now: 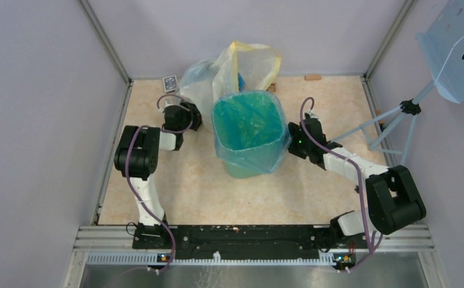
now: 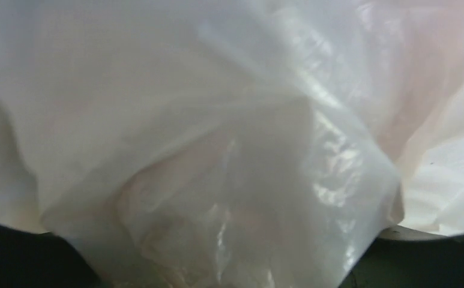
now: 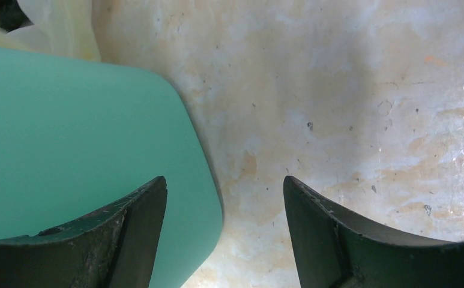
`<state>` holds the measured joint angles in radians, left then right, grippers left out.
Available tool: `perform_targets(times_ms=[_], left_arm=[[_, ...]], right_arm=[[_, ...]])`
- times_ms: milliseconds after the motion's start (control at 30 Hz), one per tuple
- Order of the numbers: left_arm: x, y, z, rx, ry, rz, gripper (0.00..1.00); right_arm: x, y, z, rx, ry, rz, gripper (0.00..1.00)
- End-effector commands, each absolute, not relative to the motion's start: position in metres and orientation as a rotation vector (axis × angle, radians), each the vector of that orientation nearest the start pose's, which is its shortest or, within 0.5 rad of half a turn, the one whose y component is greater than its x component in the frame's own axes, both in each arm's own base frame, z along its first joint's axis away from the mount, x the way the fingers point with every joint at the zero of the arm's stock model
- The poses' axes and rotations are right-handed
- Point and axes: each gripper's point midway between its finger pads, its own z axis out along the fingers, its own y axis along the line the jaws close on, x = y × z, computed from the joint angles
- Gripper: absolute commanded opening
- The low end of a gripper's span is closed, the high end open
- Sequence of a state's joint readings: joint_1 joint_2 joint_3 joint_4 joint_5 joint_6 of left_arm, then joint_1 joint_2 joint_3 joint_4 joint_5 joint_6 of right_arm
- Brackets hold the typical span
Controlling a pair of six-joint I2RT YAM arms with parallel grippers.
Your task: Put the trash bags into the trash bin
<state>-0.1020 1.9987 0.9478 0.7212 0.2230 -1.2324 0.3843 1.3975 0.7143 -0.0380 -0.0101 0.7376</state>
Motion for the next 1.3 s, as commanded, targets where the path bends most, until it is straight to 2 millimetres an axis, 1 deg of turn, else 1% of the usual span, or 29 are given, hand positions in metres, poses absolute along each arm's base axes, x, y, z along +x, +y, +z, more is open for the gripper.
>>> perform_targets(times_ms=[0, 33, 100, 133, 200, 333, 367, 400, 433, 500, 567, 633, 667, 800, 900, 967, 1000, 1033, 1067, 1100, 1133, 1200, 1233, 1267], left_arm=[[0.543, -0.146, 0.089, -0.793, 1.862, -1.086, 0.69], [0.546, -0.149, 0.089, -0.770, 1.871, -1.097, 0.69], [0.547, -0.149, 0.086, -0.731, 1.888, -1.086, 0.69], [0.544, -0.147, 0.083, -0.729, 1.912, -1.067, 0.69], [0.532, -0.135, 0.077, -0.757, 1.939, -1.012, 0.71], [0.495, -0.098, 0.074, -0.879, 1.936, -0.934, 0.72], [0.487, -0.086, 0.076, -0.911, 1.928, -0.911, 0.72], [0.477, -0.081, 0.082, -0.925, 1.919, -0.900, 0.72], [0.470, -0.067, 0.085, -0.955, 1.903, -0.879, 0.72], [0.453, -0.051, 0.089, -0.998, 1.888, -0.838, 0.73], [0.436, -0.035, 0.093, -1.058, 1.871, -0.778, 0.75], [0.420, -0.018, 0.095, -1.137, 1.861, -0.698, 0.75], [0.409, -0.010, 0.094, -1.183, 1.876, -0.643, 0.75], [0.384, 0.012, 0.115, -1.148, 1.829, -0.483, 0.77], [0.366, 0.022, 0.123, -1.098, 1.795, -0.404, 0.81], [0.357, 0.027, 0.126, -1.032, 1.799, -0.341, 0.85], [0.353, 0.029, 0.131, -0.994, 1.791, -0.317, 0.87], [0.349, 0.032, 0.134, -0.956, 1.791, -0.283, 0.89], [0.346, 0.035, 0.136, -0.913, 1.787, -0.246, 0.90], [0.343, 0.038, 0.137, -0.871, 1.780, -0.204, 0.92], [0.341, 0.042, 0.142, -0.817, 1.763, -0.165, 0.94], [0.335, 0.044, 0.147, -0.689, 1.730, -0.107, 0.97], [0.333, 0.043, 0.150, -0.631, 1.704, -0.098, 0.98], [0.333, 0.039, 0.159, -0.570, 1.650, -0.104, 0.99]], right_arm=[[0.347, 0.182, 0.096, 0.386, 2.247, 0.636, 0.70], [0.347, 0.186, 0.097, 0.375, 2.245, 0.643, 0.70], [0.347, 0.192, 0.098, 0.354, 2.248, 0.650, 0.70], [0.347, 0.196, 0.099, 0.340, 2.248, 0.654, 0.70], [0.347, 0.204, 0.100, 0.300, 2.249, 0.662, 0.70], [0.338, 0.228, 0.101, 0.193, 2.266, 0.678, 0.70], [0.337, 0.235, 0.101, 0.178, 2.269, 0.687, 0.70], [0.337, 0.240, 0.100, 0.168, 2.271, 0.694, 0.70], [0.337, 0.244, 0.099, 0.160, 2.275, 0.700, 0.70], [0.337, 0.250, 0.098, 0.151, 2.283, 0.708, 0.70], [0.337, 0.247, 0.098, 0.170, 2.283, 0.692, 0.70], [0.339, 0.234, 0.101, 0.194, 2.266, 0.638, 0.70], [0.341, 0.224, 0.105, 0.218, 2.248, 0.623, 0.70], [0.341, 0.185, 0.115, 0.289, 2.161, 0.636, 0.70], [0.343, 0.150, 0.120, 0.331, 2.116, 0.577, 0.70], [0.345, 0.127, 0.125, 0.362, 2.089, 0.518, 0.71], [0.348, 0.113, 0.129, 0.389, 2.064, 0.472, 0.71], [0.350, 0.100, 0.139, 0.410, 2.009, 0.429, 0.73], [0.349, 0.089, 0.145, 0.414, 1.949, 0.394, 0.75], [0.349, 0.078, 0.155, 0.415, 1.871, 0.357, 0.78], [0.347, 0.069, 0.166, 0.397, 1.789, 0.324, 0.79], [0.343, 0.057, 0.188, 0.319, 1.623, 0.271, 0.81], [0.341, 0.052, 0.193, 0.277, 1.568, 0.231, 0.81], [0.340, 0.047, 0.198, 0.247, 1.528, 0.186, 0.83]])
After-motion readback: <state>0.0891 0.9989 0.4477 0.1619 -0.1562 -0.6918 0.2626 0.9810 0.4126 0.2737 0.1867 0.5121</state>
